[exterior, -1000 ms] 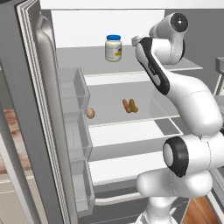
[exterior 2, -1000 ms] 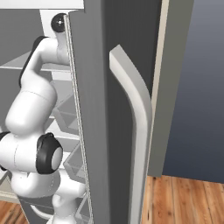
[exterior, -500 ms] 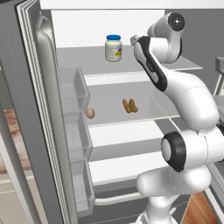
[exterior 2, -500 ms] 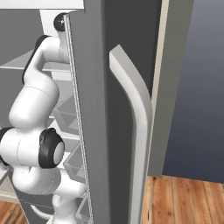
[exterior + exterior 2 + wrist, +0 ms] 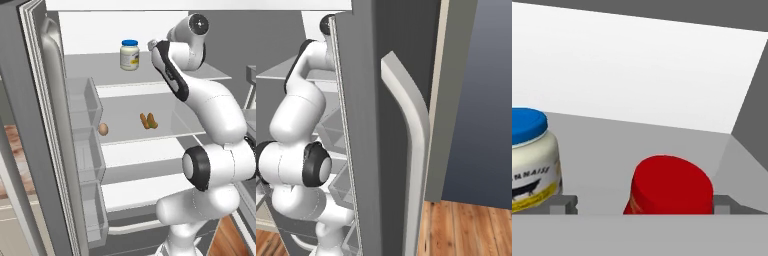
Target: Place the ketchup and mayonnaise from the counter to the top shelf of the fridge. If the existing items in the fridge are on the top shelf, move them to other shelves.
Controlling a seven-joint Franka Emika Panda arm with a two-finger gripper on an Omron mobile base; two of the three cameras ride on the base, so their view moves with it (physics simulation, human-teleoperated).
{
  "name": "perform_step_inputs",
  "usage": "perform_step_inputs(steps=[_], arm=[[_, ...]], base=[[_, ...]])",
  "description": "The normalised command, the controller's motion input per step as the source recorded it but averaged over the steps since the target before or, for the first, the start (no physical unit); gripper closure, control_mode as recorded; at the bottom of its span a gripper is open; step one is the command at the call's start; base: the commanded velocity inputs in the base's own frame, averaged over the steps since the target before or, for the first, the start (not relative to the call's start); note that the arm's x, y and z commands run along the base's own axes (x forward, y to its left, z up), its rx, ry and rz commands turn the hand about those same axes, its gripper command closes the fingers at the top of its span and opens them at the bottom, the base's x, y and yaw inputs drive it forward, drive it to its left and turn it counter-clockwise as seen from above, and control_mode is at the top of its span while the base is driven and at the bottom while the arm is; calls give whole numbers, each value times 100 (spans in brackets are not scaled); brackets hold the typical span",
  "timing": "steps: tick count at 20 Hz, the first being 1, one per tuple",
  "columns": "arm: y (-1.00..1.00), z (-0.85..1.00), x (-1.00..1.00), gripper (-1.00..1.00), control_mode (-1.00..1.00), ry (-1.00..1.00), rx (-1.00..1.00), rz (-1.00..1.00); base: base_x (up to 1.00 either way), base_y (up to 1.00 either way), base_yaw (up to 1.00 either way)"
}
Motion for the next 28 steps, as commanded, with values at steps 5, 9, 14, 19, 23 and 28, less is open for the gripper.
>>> perform_step_inputs(steps=[5, 9, 14, 19, 23, 28], arm=[[0, 0, 2, -100, -100, 0, 0, 1], [0, 0, -39, -100, -100, -5, 0, 3], [0, 0, -70, -100, -100, -15, 0, 6], [4, 0, -91, -100, -100, -23, -1, 9], [16, 3, -100, -100, -100, -26, -6, 14], [32, 0, -100, -100, -100, -24, -21, 20]], base=[[0, 0, 0], [0, 0, 0], [0, 0, 0], [0, 0, 0], [0, 0, 0], [0, 0, 0]])
